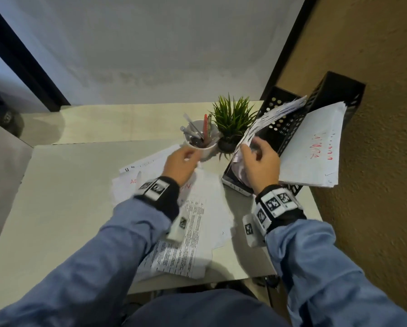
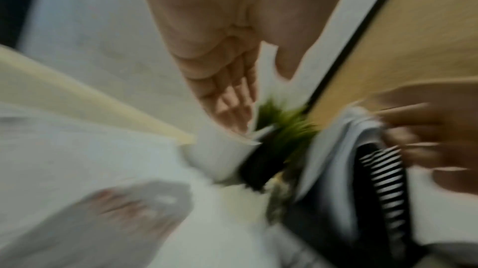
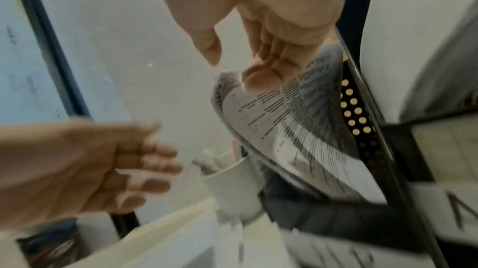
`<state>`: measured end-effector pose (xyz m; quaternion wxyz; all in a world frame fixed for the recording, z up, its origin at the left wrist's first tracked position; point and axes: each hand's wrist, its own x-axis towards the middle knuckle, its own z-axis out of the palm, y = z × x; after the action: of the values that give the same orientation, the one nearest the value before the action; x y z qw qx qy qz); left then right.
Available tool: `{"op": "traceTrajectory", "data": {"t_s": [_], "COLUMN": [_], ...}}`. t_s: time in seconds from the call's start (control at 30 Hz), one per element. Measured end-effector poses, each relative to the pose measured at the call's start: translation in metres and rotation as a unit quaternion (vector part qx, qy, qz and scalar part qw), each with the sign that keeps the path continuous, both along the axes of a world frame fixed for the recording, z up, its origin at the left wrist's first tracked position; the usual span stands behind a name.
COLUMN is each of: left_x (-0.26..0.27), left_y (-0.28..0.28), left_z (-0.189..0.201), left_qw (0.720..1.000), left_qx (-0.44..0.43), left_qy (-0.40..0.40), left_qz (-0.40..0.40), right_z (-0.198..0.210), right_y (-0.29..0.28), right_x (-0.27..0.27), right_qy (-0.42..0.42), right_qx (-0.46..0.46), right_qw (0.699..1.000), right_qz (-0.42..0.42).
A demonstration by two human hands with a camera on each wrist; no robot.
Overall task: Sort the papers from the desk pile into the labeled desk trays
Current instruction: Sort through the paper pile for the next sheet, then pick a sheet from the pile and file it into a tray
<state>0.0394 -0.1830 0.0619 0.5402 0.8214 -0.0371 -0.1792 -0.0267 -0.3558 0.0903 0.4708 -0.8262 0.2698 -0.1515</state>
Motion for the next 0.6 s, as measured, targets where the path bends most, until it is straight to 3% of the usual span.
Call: {"op": "traceTrajectory", "data": {"t_s": [0.1, 0.2, 0.3, 0.37, 0.6], "left_x": [-0.010, -0.033, -0.051, -0.058, -0.065], "left_y": [0.066, 0.113, 0.129, 0.133, 0.138], "left_z": [-0.048, -0.081, -0.094, -0.098, -0.098], "left_qw": [0.972, 0.920, 0.916, 0.921, 0.939], "left_qx": [0.212, 0.344, 0.346, 0.327, 0.236], "left_qy": [0.051, 0.149, 0.165, 0.163, 0.181], "left_qz": [0.085, 0.113, 0.122, 0.132, 0.171], "right_z": [-0.018, -0.061, -0.101, -0.113, -0.120], "right_y": [0.028, 0.052, 0.066, 0.071, 0.082], "right_x": [-0.032, -0.056, -0.068, -0.070, -0.044], "right_qy": [-0.014, 0.118, 0.301, 0.354, 0.307], "right_qx": [0.018, 0.021, 0.048, 0.052, 0.058], "right_qw": [1.000, 0.992, 0.952, 0.934, 0.950], "right_qz": [0.007, 0.045, 0.036, 0.017, 0.027]}}
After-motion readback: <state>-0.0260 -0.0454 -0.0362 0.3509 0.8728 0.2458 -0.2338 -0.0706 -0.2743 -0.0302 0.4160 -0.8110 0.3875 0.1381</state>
